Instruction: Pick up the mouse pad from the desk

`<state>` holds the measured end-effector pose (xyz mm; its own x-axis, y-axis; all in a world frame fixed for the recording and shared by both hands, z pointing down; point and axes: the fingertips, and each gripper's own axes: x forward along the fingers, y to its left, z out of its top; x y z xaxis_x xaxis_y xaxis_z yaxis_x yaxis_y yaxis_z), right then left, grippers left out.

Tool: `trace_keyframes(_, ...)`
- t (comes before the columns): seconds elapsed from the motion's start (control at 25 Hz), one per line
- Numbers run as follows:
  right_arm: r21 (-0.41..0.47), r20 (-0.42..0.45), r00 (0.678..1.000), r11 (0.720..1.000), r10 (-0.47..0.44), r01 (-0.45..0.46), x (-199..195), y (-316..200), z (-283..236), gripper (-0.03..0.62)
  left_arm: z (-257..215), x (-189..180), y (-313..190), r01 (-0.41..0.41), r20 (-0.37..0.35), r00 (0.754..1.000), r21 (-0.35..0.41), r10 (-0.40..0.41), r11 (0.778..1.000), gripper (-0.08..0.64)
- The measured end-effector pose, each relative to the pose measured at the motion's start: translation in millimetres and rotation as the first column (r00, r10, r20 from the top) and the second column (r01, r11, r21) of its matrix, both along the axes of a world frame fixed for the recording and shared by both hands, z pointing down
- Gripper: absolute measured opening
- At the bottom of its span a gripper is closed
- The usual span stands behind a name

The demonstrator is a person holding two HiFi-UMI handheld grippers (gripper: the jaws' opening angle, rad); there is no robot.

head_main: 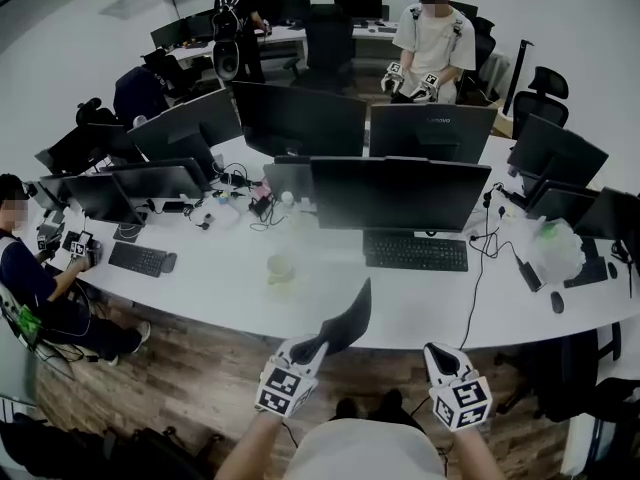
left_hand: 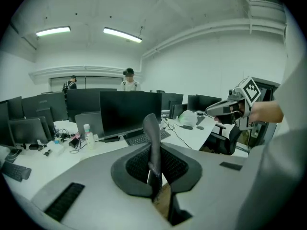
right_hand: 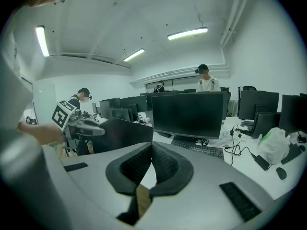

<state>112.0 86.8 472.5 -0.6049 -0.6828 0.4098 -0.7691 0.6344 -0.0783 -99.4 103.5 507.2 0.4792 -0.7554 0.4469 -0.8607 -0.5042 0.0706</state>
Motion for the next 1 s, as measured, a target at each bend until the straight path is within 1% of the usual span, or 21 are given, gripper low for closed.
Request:
trace_keyframes(0.32, 0.021, 0.002, 0.999, 0.999, -0.042, 0.042, 22.2, -9.3, -6.3, 0.011, -19.6, 8.9, 2.9, 0.068, 0.015, 0.998, 0.04, -0.068, 0.997, 0.045)
trace_keyframes(0.6, 0.042, 0.009, 0.997, 0.996, -0.077, 0.076, 49.5, -18.0, -22.2, 0.011, -31.5, 21.8, 7.6, 0.144, -0.003, 0.989, 0.047, -0.145, 0.988, 0.046)
trace_keyframes(0.8, 0.089, 0.016, 0.995, 0.991, -0.097, 0.095, 64.8, -24.4, -33.5, 0.011, -39.3, 30.5, 7.0, 0.176, -0.011, 0.984, 0.06, -0.175, 0.983, 0.046)
trace_keyframes(1.0, 0.096, 0.033, 0.994, 0.99, -0.102, 0.098, 71.1, -24.5, -41.3, 0.011, -48.6, 32.8, 10.3, 0.194, -0.014, 0.981, 0.078, -0.193, 0.978, 0.045)
